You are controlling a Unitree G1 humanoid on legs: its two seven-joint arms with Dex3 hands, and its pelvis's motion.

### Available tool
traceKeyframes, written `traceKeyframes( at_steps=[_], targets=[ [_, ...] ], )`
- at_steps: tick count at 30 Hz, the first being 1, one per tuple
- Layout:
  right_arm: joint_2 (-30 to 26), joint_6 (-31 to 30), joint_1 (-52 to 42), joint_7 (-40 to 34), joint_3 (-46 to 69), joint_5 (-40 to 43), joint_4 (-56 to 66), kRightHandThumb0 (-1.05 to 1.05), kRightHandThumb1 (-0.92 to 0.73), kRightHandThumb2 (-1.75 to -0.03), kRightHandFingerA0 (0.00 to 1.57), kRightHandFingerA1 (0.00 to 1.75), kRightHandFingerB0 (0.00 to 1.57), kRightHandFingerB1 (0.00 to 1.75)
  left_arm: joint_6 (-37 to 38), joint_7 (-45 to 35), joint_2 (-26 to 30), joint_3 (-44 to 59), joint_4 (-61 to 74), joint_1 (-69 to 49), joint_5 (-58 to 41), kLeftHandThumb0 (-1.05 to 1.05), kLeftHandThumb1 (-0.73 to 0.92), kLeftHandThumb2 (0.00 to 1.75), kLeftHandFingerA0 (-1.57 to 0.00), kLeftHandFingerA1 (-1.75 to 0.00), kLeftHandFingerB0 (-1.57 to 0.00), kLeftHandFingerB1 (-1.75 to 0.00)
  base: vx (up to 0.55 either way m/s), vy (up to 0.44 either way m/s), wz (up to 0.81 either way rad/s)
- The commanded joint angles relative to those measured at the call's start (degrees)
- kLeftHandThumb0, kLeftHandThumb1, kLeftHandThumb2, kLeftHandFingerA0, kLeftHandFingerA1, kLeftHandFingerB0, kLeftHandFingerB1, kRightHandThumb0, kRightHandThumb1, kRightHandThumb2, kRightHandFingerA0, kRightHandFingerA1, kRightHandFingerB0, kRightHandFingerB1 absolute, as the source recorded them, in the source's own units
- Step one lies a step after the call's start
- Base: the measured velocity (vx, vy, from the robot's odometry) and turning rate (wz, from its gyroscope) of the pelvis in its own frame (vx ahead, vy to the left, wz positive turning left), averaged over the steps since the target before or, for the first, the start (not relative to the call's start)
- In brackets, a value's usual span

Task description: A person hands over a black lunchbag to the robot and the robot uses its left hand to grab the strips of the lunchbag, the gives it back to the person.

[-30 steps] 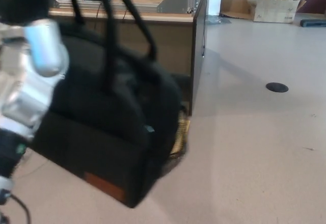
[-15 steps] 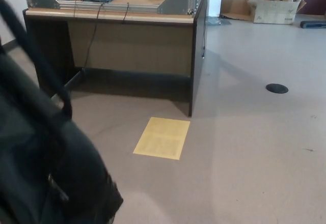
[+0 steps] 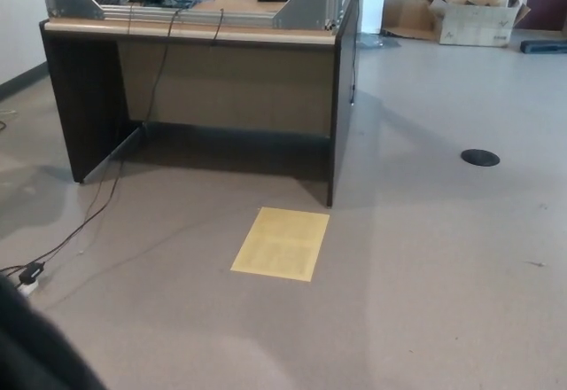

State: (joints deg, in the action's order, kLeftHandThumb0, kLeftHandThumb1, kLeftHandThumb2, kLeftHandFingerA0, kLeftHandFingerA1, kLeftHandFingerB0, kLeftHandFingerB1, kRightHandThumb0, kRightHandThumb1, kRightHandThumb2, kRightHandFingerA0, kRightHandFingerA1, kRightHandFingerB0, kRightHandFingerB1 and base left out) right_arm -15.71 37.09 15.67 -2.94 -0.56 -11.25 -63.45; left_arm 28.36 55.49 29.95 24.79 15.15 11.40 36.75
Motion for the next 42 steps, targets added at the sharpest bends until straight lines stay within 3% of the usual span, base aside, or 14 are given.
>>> traceKeyframes(
  at_steps=[1, 5, 6, 8, 19, 20, 21, 24, 25, 27, 28, 34, 37, 42],
  targets=[
    [-0.94, -0.63, 0.53, -0.43, 0.22, 0.16, -0.47, -0.71, -0.65, -1.06, 0.39, 0.57, 0.32, 0.51, 7.79, 3.89, -1.46, 2.36, -1.56, -4.33, 3.08, -0.14, 0.57, 0.63, -1.01, -1.75, -0.73, -1.75, 0.0, 0.0, 0.0],
    [-0.66, -1.08, 0.68, -0.38, 0.07, 0.14, -0.23, -0.72, -0.83, -0.65, 0.43, 0.43, 0.41, 0.38, 11.17, 3.18, -2.32, 1.8, -3.77, -9.19, 3.3, -0.09, 0.51, 0.64, -1.05, -1.75, -0.79, -1.75, 0.0, 0.0, 0.0],
    [-0.65, -1.02, 0.62, -0.67, -0.04, -0.05, -0.24, -0.72, -0.83, -0.65, 0.44, 0.43, 0.41, 0.38, 11.2, 2.9, -2.7, 1.37, -4.18, -10.59, 4.26, -0.12, 0.37, 0.85, -1.34, -1.44, -1.14, -1.33, 0.0, 0.0, 0.0],
    [-0.68, -1.15, 0.62, -0.92, -0.22, -0.29, -0.26, -0.72, -0.83, -0.65, 0.44, 0.43, 0.41, 0.38, 10.87, 3.69, -3.84, 1.02, -4.55, -11.66, 5.91, -0.1, 0.47, 0.66, -1.03, -1.75, -0.87, -1.69, 0.0, 0.0, 0.0],
    [-0.59, -0.8, 0.16, -0.75, -0.41, -0.12, -0.51, -0.73, -0.83, -0.65, 0.45, 0.44, 0.42, 0.39, 13.23, 8.08, -6.85, -3.31, -11.0, -16.97, 11.81, -0.07, 0.39, 0.65, -1.08, -1.73, -0.98, -1.58, 0.0, 0.0, 0.0],
    [-0.59, -1.02, 0.07, -0.66, -0.42, -0.06, -0.32, -0.75, -0.77, -0.67, 0.45, 0.45, 0.39, 0.39, 13.63, 8.31, -6.79, -3.6, -11.58, -17.1, 11.7, -0.07, 0.31, 0.83, -1.33, -1.36, -1.22, -1.29, 0.0, 0.0, 0.0],
    [-0.55, -1.03, 0.07, -0.74, -0.44, -0.06, -0.38, -0.77, -0.76, -0.68, 0.44, 0.45, 0.39, 0.39, 13.69, 8.61, -6.73, -3.74, -12.06, -17.14, 11.86, -0.05, 0.39, 0.66, -1.11, -1.69, -0.94, -1.63, 0.0, 0.0, 0.0],
    [-0.49, -0.84, 0.05, -0.98, -0.51, -0.14, -0.86, -0.78, -0.77, -0.68, 0.43, 0.45, 0.39, 0.39, 14.76, 9.52, -6.02, -4.18, -14.06, -16.73, 11.92, -0.06, 0.28, 0.81, -1.37, -1.39, -1.25, -1.32, 0.0, 0.0, 0.0],
    [-0.51, -0.88, 0.06, -1.04, -0.54, -0.17, -0.94, -0.75, -0.83, -0.65, 0.44, 0.44, 0.41, 0.39, 15.0, 9.57, -5.87, -4.17, -14.26, -16.61, 11.81, -0.04, 0.4, 0.66, -1.12, -1.69, -0.98, -1.62, 0.0, 0.0, 0.0],
    [-0.6, -0.96, 0.12, -0.94, -0.55, -0.11, -1.03, -0.79, -0.76, -0.7, 0.42, 0.45, 0.38, 0.4, 15.49, 9.91, -5.57, -4.16, -14.92, -16.16, 11.82, -0.05, 0.31, 0.83, -1.36, -1.38, -1.25, -1.31, 0.0, 0.0, 0.0],
    [-0.65, -0.99, 0.17, -0.85, -0.57, -0.11, -1.04, -0.74, -0.84, -0.65, 0.44, 0.44, 0.41, 0.38, 15.78, 10.09, -5.3, -4.11, -15.35, -15.89, 11.84, -0.03, 0.39, 0.66, -1.11, -1.72, -1.0, -1.59, 0.0, 0.0, 0.0],
    [-0.55, -0.89, 0.26, -1.31, -1.04, -0.52, -1.36, -0.78, -0.78, -0.69, 0.42, 0.45, 0.38, 0.39, 15.73, 12.59, -3.36, -3.2, -17.91, -14.49, 13.23, -0.01, 0.38, 0.68, -1.17, -1.71, -0.98, -1.53, 0.0, 0.0, 0.0],
    [-0.51, -0.85, -0.41, -1.05, -1.16, -0.47, -1.28, -0.7, -0.65, -1.06, 0.39, 0.57, 0.31, 0.5, 16.94, 12.74, -2.49, -3.78, -19.4, -14.4, 12.9, 0.02, 0.36, 0.69, -1.18, -1.72, -0.96, -1.53, 0.0, 0.0, 0.0],
    [-0.53, -0.78, -1.01, -0.91, -1.04, -0.2, -1.38, -0.76, -0.78, -0.68, 0.42, 0.44, 0.38, 0.38, 15.55, 8.4, -2.7, -4.7, -18.12, -14.43, 10.43, 0.01, 0.42, 0.71, -1.23, -1.7, -1.0, -1.5, 0.0, 0.0, 0.0]
  ],
)
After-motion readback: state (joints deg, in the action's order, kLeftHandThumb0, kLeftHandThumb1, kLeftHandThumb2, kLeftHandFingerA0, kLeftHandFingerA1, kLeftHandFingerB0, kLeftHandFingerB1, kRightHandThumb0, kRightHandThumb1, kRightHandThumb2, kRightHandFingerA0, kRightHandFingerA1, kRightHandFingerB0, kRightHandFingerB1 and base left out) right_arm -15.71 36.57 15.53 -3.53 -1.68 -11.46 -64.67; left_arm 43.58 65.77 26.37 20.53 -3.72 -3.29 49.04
